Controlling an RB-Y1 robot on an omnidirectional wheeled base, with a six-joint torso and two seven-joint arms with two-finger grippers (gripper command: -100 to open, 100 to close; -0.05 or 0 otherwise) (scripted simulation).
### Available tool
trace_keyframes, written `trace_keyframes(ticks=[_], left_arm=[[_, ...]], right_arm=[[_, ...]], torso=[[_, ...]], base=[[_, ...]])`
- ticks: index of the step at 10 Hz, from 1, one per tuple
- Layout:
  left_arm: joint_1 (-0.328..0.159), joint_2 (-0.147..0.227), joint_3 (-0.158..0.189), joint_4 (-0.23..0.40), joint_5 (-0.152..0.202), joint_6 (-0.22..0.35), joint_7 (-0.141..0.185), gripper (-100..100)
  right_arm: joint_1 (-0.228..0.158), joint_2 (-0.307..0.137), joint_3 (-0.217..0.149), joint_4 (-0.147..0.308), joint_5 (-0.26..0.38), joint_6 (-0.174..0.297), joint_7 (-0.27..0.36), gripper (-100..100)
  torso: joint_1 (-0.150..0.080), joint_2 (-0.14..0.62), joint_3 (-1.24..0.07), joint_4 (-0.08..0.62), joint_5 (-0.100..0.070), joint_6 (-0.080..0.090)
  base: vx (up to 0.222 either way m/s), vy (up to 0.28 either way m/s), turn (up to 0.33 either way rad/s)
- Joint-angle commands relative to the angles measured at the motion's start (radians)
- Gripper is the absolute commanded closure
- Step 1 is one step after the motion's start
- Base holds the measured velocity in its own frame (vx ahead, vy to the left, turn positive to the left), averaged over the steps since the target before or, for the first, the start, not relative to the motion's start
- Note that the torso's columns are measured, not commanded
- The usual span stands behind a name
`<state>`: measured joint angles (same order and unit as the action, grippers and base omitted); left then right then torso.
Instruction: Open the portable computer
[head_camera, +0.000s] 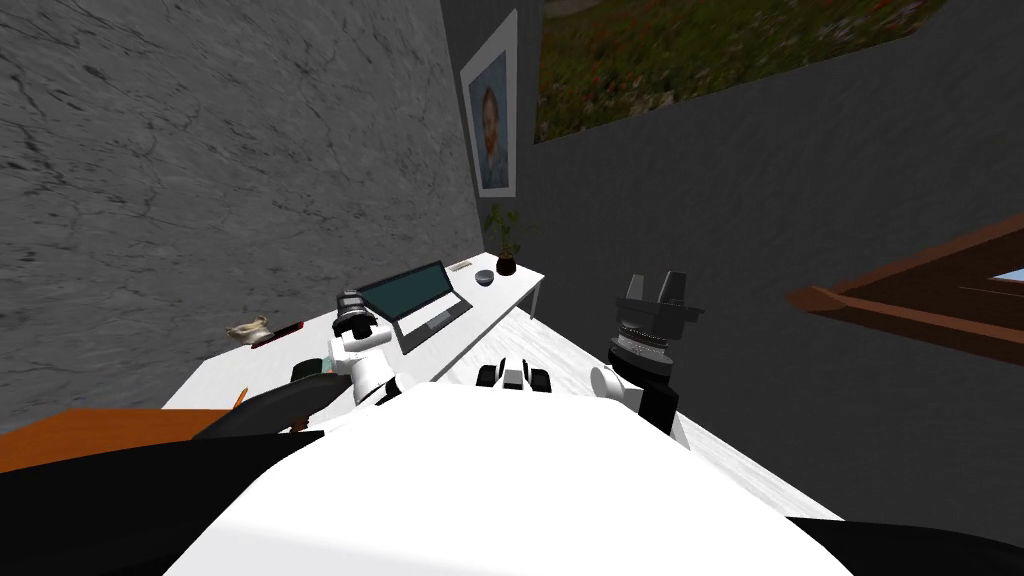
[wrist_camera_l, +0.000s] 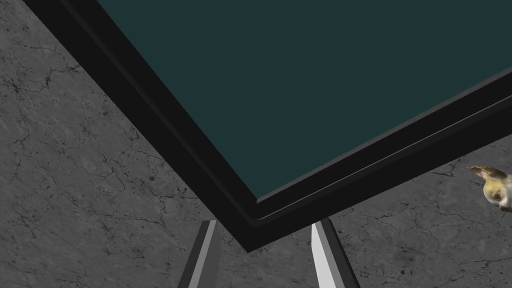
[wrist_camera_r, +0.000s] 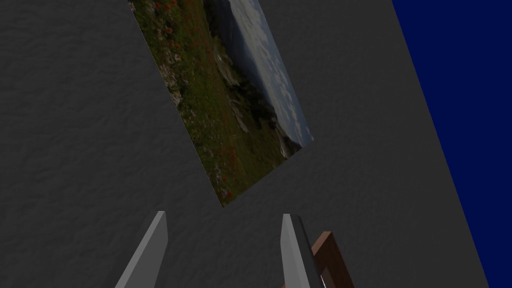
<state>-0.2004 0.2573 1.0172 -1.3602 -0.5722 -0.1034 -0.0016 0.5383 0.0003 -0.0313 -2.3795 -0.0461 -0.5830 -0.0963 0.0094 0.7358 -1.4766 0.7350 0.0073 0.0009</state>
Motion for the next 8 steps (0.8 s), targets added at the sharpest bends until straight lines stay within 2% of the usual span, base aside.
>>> trace_keyframes(ticks=[1,2,5,7,8], left_arm=[[0.031,-0.026,0.014,0.005,0.002,-0.085,0.011,100],[0.031,-0.026,0.014,0.005,0.002,-0.099,0.011,100],[0.087,-0.070,0.038,-0.001,0.006,-0.215,0.034,100],[0.087,-0.070,0.038,-0.001,0.006,-0.264,0.034,100],[0.115,-0.092,0.050,-0.005,0.008,-0.304,0.045,100]], right_arm=[[0.000,0.000,0.000,0.000,0.000,0.000,0.000,0],[0.000,0.000,0.000,0.000,0.000,0.000,0.000,0],[0.000,0.000,0.000,0.000,0.000,0.000,0.000,0],[0.000,0.000,0.000,0.000,0.000,0.000,0.000,0],[0.000,0.000,0.000,0.000,0.000,0.000,0.000,0]], torso=[[0.000,-0.002,0.000,-0.001,0.002,-0.004],[0.000,-0.002,-0.001,-0.001,0.001,-0.003],[-0.001,-0.001,0.000,-0.001,0.000,-0.003],[0.000,0.000,0.000,-0.001,0.001,-0.001],[0.000,0.001,0.001,0.001,-0.001,0.002]], base=[[0.091,-0.037,0.121],[0.036,-0.027,0.026],[0.101,-0.055,0.141],[0.060,-0.036,0.078],[0.059,-0.028,0.134]])
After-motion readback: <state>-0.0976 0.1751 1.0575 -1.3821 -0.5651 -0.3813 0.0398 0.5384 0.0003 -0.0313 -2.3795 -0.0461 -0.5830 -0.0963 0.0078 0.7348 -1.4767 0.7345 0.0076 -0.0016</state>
